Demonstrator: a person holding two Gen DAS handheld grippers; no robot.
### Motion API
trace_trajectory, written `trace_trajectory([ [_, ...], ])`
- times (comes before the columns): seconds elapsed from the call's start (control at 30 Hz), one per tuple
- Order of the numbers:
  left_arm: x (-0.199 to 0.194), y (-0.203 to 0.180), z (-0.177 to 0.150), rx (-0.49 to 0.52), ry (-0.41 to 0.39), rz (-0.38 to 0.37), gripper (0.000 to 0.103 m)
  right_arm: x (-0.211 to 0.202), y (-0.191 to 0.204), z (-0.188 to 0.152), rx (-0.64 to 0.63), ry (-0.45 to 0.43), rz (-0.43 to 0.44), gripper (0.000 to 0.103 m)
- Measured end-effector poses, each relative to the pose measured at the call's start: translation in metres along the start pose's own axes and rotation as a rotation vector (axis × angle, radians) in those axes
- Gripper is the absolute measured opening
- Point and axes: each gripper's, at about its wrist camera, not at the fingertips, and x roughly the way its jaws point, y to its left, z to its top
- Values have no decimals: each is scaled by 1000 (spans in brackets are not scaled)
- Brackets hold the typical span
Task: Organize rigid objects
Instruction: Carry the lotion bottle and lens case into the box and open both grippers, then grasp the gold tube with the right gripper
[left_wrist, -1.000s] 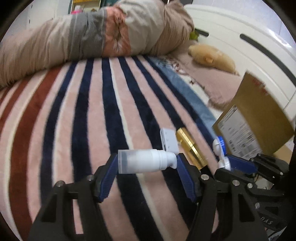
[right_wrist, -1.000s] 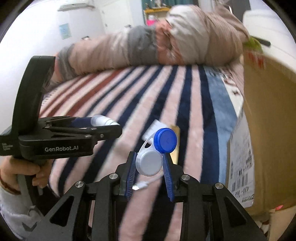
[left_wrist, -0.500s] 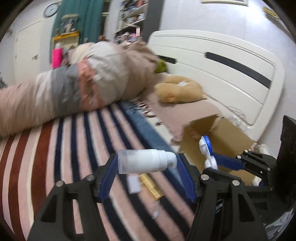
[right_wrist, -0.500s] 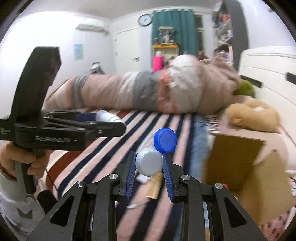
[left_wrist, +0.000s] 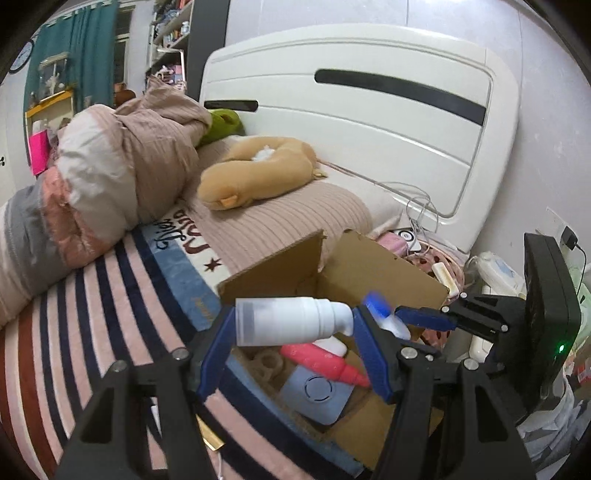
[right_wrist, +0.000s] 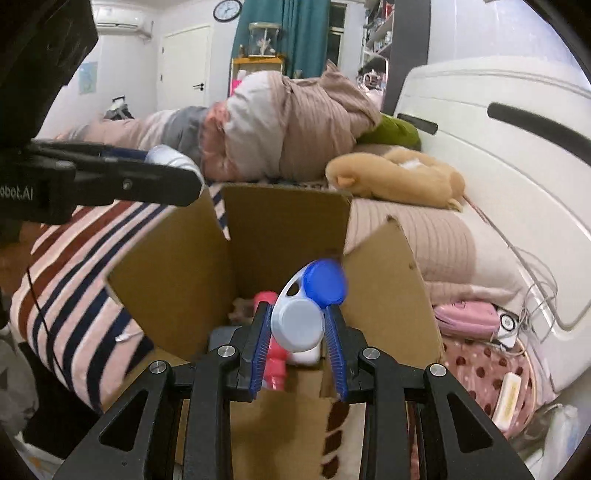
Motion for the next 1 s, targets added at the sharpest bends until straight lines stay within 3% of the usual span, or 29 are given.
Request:
trace_trajectory([
  [0.23,29,-7,5,32,64,18,61,7,-13,-11,37,2,23,31],
  [0.37,48,-6,5,64,116,90,61,7,-17,-12,50,-5,40,31],
  [0.6,59,-2,1,71,136,114,63,6,-15,-11,42,-9,53,32],
  [0.8,48,2,1,53,117,118,63,2,-12,-7,45,-14,63,32],
  [1.0,2,26,-1,-36,34,103,64,-12,4,8,33,-49,95,32],
])
